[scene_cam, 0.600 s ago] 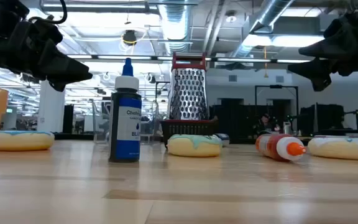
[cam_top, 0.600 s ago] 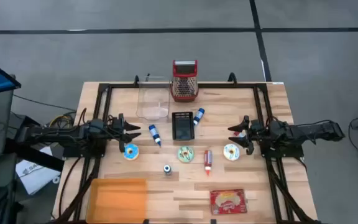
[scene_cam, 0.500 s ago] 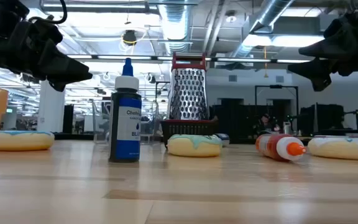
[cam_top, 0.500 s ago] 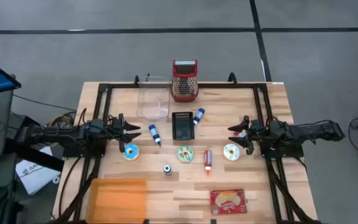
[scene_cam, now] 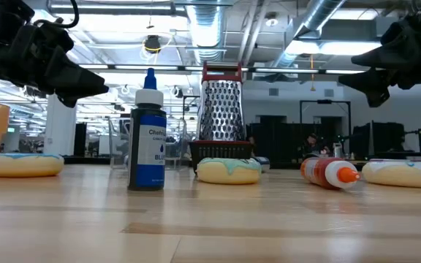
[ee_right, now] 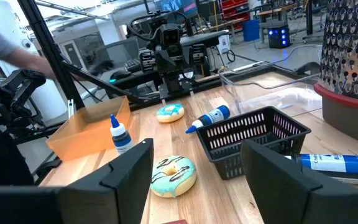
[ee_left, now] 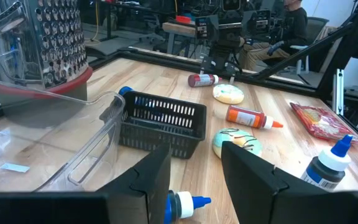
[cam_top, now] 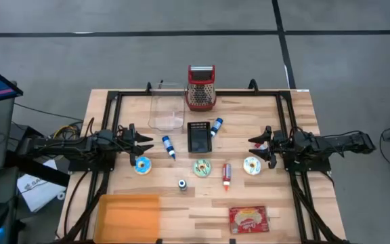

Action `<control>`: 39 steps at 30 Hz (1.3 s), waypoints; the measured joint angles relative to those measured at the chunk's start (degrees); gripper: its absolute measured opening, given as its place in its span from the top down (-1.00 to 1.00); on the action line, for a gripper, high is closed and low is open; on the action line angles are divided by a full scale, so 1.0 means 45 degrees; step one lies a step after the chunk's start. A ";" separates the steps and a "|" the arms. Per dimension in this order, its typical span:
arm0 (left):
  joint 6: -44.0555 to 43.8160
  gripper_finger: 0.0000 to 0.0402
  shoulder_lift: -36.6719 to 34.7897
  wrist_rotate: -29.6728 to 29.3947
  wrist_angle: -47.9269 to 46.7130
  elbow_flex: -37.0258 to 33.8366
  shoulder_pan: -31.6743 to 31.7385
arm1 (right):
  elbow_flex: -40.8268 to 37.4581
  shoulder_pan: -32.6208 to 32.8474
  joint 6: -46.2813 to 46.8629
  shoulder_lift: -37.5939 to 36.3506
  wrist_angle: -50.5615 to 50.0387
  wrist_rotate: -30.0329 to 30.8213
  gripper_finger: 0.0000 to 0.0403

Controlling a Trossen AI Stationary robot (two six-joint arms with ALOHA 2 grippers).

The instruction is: Pick & Place Food Item

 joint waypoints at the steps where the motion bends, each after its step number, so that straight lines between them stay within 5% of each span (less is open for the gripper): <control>1: -0.0002 0.30 0.0005 0.0000 -0.0002 0.0004 -0.0001 | 0.0000 0.0002 -0.0001 -0.0001 0.0000 0.0000 -0.16; 29: -0.0019 0.30 0.0002 0.0000 0.0610 0.0002 -0.0002 | 0.0003 0.0002 0.0001 -0.0003 0.0000 0.0000 -0.16; 32: -0.1404 0.30 0.0004 0.0003 0.1963 -0.0001 -0.0001 | 0.0002 -0.0008 -0.0134 -0.0001 0.0002 0.0005 -0.16; 35: -0.4920 0.30 0.0005 -0.0005 0.3744 0.0004 0.0003 | 0.0000 -0.0003 0.0042 0.0000 0.0046 0.0004 -0.16; 39: -0.7154 0.30 0.0012 -0.0313 0.5791 -0.0001 -0.0002 | 0.0000 0.0055 0.3314 -0.0005 0.1072 0.0015 -0.16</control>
